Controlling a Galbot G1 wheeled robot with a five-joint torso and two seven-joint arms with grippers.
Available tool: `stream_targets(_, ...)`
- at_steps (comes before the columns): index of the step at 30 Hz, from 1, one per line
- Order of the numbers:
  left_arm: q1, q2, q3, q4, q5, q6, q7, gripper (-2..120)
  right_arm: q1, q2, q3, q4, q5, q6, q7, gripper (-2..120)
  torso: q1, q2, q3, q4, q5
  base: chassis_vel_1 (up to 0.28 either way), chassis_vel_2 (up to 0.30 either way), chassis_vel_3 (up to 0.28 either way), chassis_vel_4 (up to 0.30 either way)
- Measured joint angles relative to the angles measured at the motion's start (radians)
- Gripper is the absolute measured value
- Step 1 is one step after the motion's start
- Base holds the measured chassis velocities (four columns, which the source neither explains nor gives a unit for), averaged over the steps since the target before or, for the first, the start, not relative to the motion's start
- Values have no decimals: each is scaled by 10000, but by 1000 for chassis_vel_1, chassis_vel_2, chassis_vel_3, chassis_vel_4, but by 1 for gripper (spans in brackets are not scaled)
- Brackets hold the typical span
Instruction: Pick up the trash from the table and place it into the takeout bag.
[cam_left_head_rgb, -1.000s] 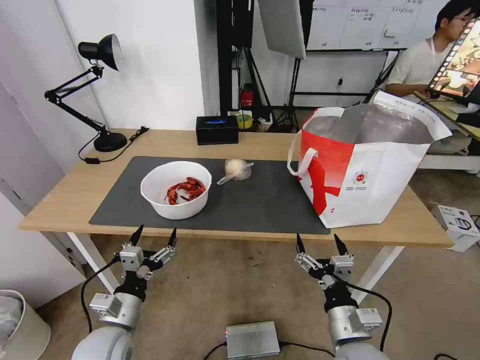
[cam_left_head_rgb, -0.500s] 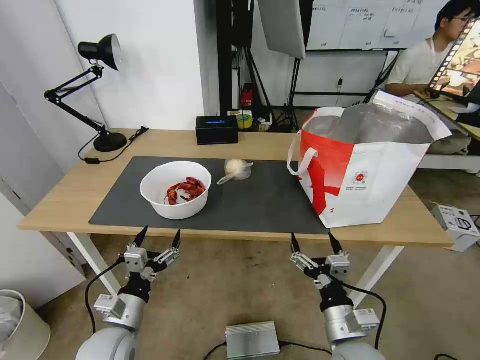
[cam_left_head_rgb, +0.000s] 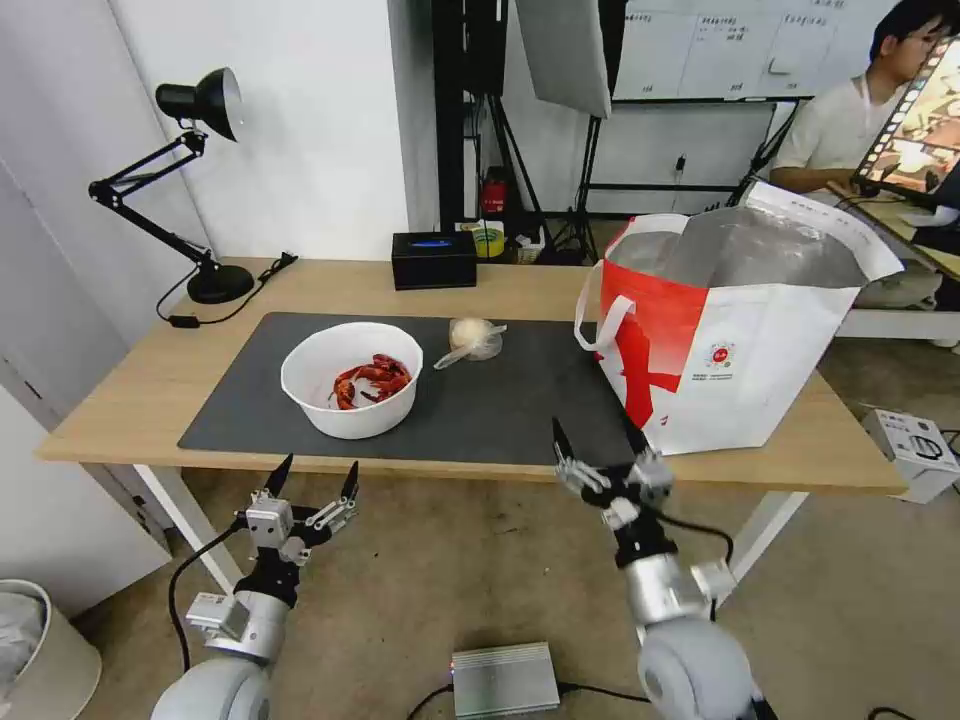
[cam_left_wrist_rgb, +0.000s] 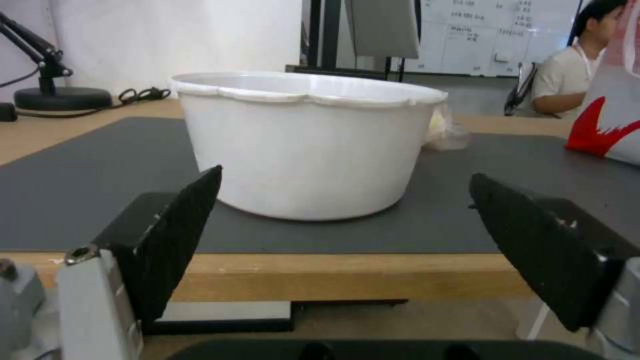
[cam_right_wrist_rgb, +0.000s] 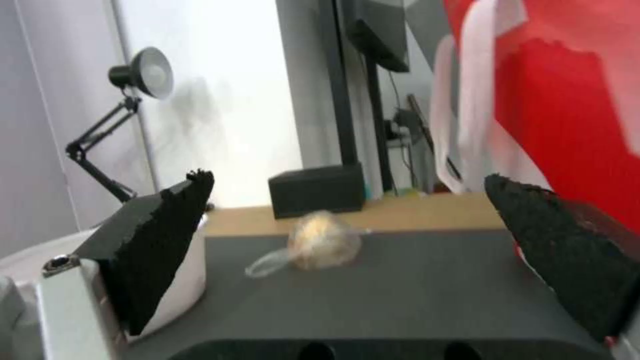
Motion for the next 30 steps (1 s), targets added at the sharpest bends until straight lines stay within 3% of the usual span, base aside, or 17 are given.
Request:
stream_targets(16, 20, -103, -97, 179, 97, -75, 16, 100, 3568, -186, -1311, -2358, 673, -266, 278, 100, 0, -1, 0, 0, -1, 0, 0, 0, 0)
stream_targets(30, -12, -141, -210, 285, 33, -131, 17, 100, 5629, 119, -2054, -4197, 1338, -568, 456, 100, 1, -1, -1, -1, -1, 0, 0, 0, 0)
